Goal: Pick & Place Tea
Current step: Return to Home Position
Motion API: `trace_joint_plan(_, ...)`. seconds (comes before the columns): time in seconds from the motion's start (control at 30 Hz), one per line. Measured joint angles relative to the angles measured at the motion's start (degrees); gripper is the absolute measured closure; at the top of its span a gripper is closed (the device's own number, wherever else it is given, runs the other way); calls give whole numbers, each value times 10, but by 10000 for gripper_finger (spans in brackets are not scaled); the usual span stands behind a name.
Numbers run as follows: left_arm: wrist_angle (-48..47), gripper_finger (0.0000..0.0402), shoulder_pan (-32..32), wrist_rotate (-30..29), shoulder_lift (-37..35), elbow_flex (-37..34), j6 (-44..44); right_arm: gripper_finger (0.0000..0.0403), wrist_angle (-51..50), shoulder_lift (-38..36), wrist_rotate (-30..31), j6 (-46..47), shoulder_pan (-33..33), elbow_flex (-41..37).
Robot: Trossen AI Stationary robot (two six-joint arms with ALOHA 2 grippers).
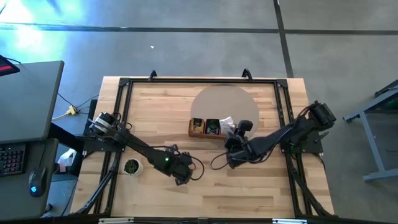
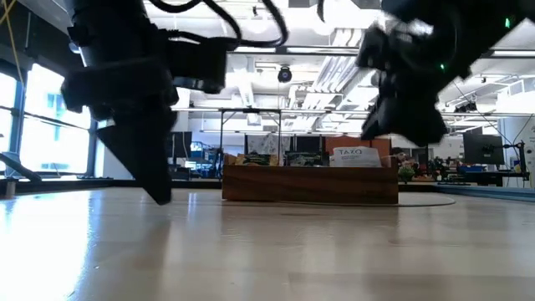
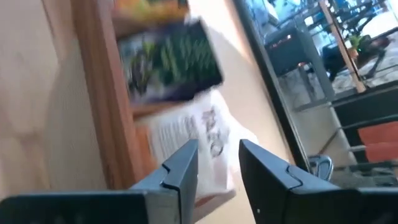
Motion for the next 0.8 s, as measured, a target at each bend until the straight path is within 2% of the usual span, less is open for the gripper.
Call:
trace_joint_plan(0.1, -48, 301, 0, -3, -29, 0, -10, 292, -14, -25, 2, -8, 10, 25)
trace_joint_plan(0.23, -129, 301, -1, -51, -93, 0, -34, 301, -45, -77, -42, -30, 26, 73)
trace_joint_plan(0.37, -213, 301, -1, -97, -184, 0, -35, 313, -84, -144, -77, -59, 46, 112)
trace_joint_plan(0.53, -315, 301, -1, -131, -305, 0, -32, 327, -117, -245, -90, -81, 81, 117)
trace_joint_plan(0.63, -372, 301, -1, -132, -374, 0, -29, 333, -138, -304, -105, -71, 96, 116)
trace_joint_plan(0.7, -398, 301, -1, -133, -418, 0, -31, 334, -146, -339, -137, -27, 101, 116)
trace_joint_plan(0.8, -409, 301, -1, -152, -465, -3, -58, 336, -141, -378, -151, 21, 103, 116)
